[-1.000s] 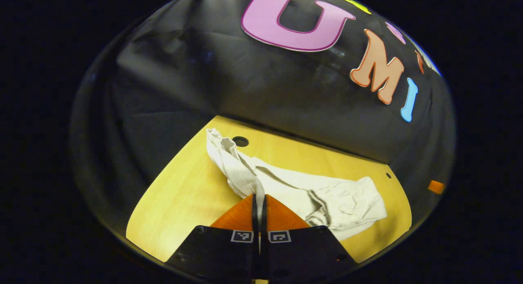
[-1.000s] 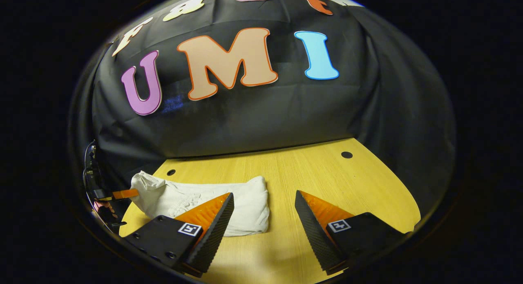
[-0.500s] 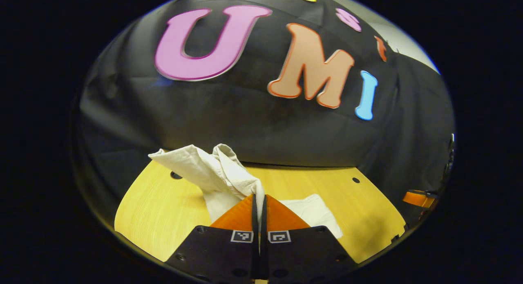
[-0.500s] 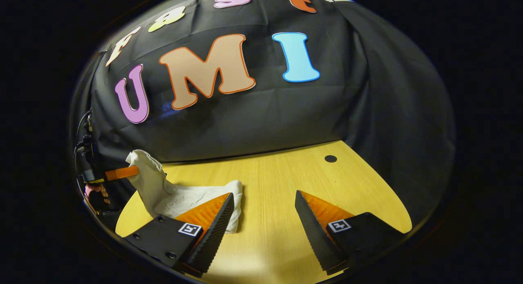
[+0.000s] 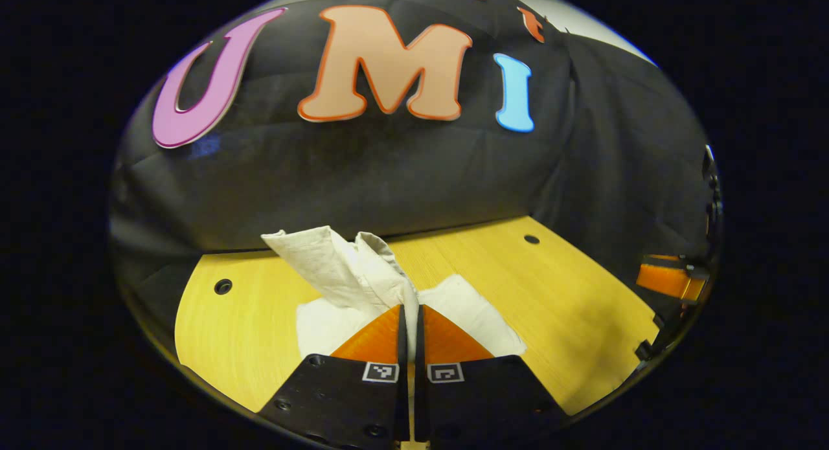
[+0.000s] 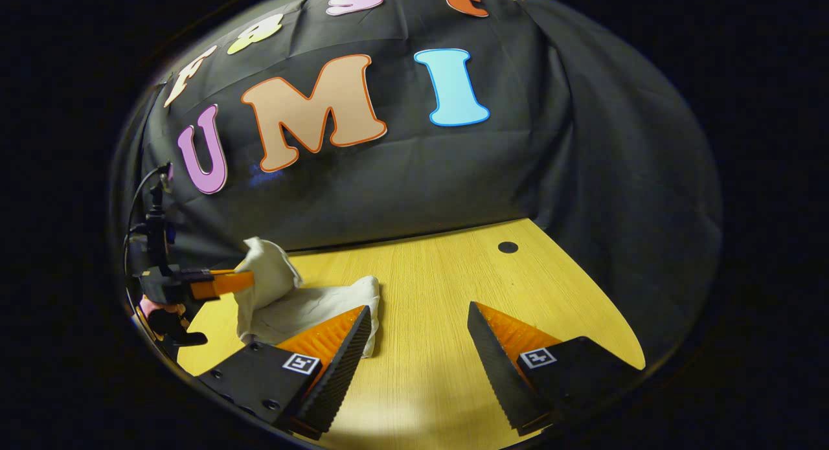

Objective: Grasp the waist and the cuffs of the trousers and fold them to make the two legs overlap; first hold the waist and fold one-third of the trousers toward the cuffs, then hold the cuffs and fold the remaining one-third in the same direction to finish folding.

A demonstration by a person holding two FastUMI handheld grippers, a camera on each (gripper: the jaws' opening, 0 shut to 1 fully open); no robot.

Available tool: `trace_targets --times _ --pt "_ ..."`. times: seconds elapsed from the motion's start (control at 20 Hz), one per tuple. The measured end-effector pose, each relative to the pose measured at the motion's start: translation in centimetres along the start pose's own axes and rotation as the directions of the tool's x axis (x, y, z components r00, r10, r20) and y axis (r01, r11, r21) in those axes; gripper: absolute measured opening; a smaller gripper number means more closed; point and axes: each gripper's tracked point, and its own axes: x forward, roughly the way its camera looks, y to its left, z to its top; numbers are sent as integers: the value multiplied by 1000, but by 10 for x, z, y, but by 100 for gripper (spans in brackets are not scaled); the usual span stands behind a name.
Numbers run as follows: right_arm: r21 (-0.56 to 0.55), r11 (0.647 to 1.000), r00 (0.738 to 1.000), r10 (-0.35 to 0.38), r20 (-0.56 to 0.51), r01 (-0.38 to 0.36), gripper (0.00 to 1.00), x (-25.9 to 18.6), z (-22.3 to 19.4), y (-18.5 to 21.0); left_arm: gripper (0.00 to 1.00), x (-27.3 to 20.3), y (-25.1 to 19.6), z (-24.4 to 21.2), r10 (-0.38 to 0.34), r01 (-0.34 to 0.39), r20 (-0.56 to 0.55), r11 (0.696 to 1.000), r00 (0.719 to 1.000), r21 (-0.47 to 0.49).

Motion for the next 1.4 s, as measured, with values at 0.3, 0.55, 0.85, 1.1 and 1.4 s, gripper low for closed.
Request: trace_targets --times 0.3,0.55,0.85,1.1,1.4 --pt "-11 1000 1000 -1 -9 1 96 -8 -5 3 10 28 -47 -62 -87 100 -146 991 985 85" --pt "-17 1000 1000 4 -18 -4 96 -17 -11 15 40 21 -78 -84 -200 197 -193 980 961 -38" --pt "-16 998 999 53 -1 -53 96 -26 -10 50 95 -31 -39 -67 -111 97 -114 988 987 -120" --pt "-11 994 994 107 6 -106 96 -36 -16 78 95 -90 16 -65 47 -60 -78 981 996 -182" --pt "-52 992 993 114 19 -113 91 -47 -21 82 95 -141 62 -78 208 -220 -74 941 975 -257"
